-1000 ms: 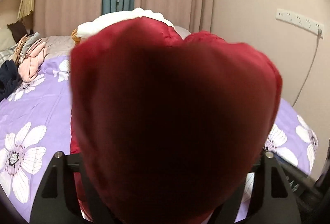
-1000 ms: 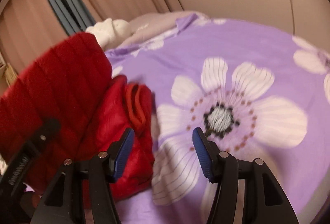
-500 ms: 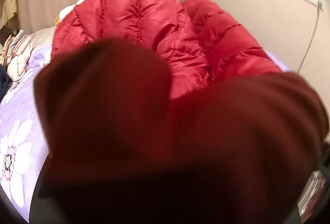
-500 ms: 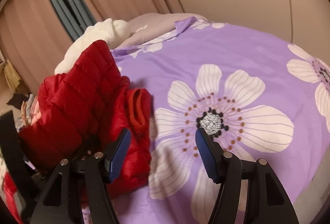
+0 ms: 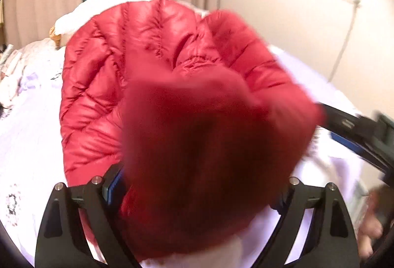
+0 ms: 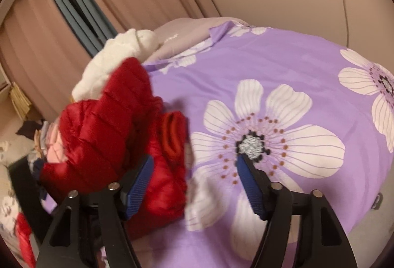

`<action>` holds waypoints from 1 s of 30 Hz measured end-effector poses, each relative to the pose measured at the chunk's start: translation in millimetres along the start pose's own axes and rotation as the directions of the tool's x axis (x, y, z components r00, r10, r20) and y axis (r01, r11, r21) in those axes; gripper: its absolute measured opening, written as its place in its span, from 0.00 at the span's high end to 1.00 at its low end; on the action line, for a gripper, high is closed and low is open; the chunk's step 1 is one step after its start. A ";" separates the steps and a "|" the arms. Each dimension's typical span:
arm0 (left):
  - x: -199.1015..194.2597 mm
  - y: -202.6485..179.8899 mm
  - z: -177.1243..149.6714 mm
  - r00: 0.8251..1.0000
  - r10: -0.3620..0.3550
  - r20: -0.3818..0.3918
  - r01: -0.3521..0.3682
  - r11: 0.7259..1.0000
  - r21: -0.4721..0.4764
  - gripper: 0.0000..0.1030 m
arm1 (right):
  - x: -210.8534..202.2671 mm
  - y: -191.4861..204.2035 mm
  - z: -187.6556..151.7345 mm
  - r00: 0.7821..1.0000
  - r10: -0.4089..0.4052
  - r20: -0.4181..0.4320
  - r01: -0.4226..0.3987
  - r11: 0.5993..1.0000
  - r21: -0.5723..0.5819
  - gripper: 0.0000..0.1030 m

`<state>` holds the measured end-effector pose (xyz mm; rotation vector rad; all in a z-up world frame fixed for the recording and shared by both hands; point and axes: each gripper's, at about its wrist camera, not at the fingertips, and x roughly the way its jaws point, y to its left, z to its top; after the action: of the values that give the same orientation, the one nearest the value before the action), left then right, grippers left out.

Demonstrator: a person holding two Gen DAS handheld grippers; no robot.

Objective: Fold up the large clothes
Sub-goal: 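Lift the bundle with the left tool, set it down, and open, then move both open tools to the folded red jacket bundle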

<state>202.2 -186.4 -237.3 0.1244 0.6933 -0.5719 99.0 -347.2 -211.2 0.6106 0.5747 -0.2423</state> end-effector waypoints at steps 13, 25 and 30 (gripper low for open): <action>-98.6 59.8 -21.8 0.995 -0.075 0.059 0.087 0.970 -0.227 0.11 | -16.3 87.4 6.1 0.971 0.237 0.013 -0.235 0.969 -0.069 0.14; -136.1 119.6 -49.0 0.984 0.142 0.105 -0.088 0.909 -0.408 0.13 | 20.8 139.4 -19.4 0.975 0.212 -0.060 -0.218 0.968 -0.123 0.11; -133.8 128.4 -47.1 0.978 0.188 0.095 -0.128 0.888 -0.441 0.13 | 32.1 134.9 -28.7 0.992 0.101 -0.072 -0.112 0.980 -0.164 0.33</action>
<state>160.9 -3.6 -198.4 -0.2718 0.6563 -0.2547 163.6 -223.9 -185.4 0.4848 0.6150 -0.0728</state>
